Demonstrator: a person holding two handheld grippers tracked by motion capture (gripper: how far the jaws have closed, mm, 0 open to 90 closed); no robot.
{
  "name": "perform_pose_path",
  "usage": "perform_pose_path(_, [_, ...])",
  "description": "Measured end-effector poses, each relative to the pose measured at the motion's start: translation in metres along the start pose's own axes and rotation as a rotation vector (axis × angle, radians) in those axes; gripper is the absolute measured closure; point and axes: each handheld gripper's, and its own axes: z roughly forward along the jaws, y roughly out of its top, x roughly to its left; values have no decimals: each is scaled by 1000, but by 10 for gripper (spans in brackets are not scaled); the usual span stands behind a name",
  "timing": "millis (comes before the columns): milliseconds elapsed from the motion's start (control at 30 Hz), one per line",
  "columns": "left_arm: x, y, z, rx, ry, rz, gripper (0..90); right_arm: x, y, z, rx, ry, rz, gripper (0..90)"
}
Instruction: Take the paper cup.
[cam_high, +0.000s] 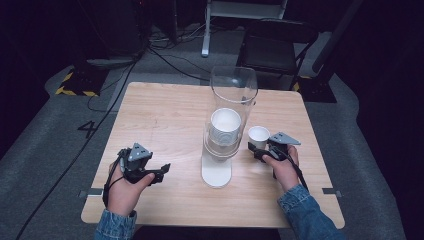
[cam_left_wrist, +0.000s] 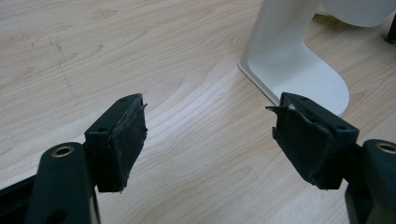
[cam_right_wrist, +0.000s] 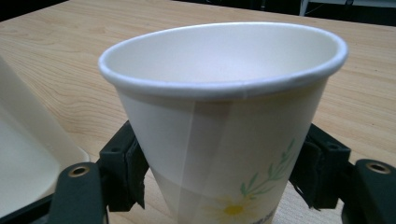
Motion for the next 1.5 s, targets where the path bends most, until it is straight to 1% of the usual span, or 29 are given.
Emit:
perform_pose_path(67, [0,0,0,-3,0,-6,253,1,-1,2,5,17,22,297])
perform_pose_path(167, [0,0,-1,-5,0,-5,254,2,-2,3,17,23,15,297])
perform_pose_path(300, [0,1,1,-1,-2,2,254,2,-4,4,56,24,17,287])
perform_pose_path(400, [0,1,1,-3,-5,0,254,2,-5,4,69,32,14,286])
perform_pose_path(500, [-1,2,2,-3,-8,-1,254,2,-5,3,85,25,9,274])
perform_pose_path(567, [0,2,2,-2,-9,2,254,2,-5,3,84,19,6,250])
perform_pose_path(633, [-1,3,3,-3,-10,0,254,2,-5,2,78,15,5,206])
perform_pose_path(700, [0,3,3,-2,-9,9,254,3,-4,0,64,11,11,161])
perform_pose_path(733, [0,3,3,-2,-9,9,254,3,-4,0,64,11,11,161])
perform_pose_path(767, [-1,3,3,-3,-14,2,254,3,-3,-2,52,8,2,159])
perform_pose_path(867, [-1,4,4,-2,-14,4,254,2,-2,-4,56,9,-9,158])
perform_pose_path(900, [0,4,3,2,-16,6,253,3,-1,-6,61,20,-10,158])
perform_pose_path(933, [0,4,3,2,-16,6,254,3,-1,-6,61,20,-10,158])
perform_pose_path(1000, [0,4,3,-2,-16,4,253,4,0,-11,63,34,-6,158])
perform_pose_path(1100, [0,5,4,0,-19,3,253,3,4,-18,63,27,-13,158])
perform_pose_path(1133, [0,5,4,-4,-18,5,253,3,7,-24,57,24,-19,158])
perform_pose_path(1167, [0,5,4,-4,-18,5,253,3,7,-24,57,24,-19,158])
perform_pose_path(1233, [0,5,5,-4,-21,4,253,2,9,-31,62,31,-17,159])
perform_pose_path(1333, [0,6,6,1,-26,7,252,1,13,-45,65,37,-31,158])
perform_pose_path(1367, [0,6,7,5,-30,14,252,1,13,-45,65,37,-31,158])
perform_pose_path(1500, [1,6,8,20,-39,16,247,-1,21,-64,44,42,-21,158])
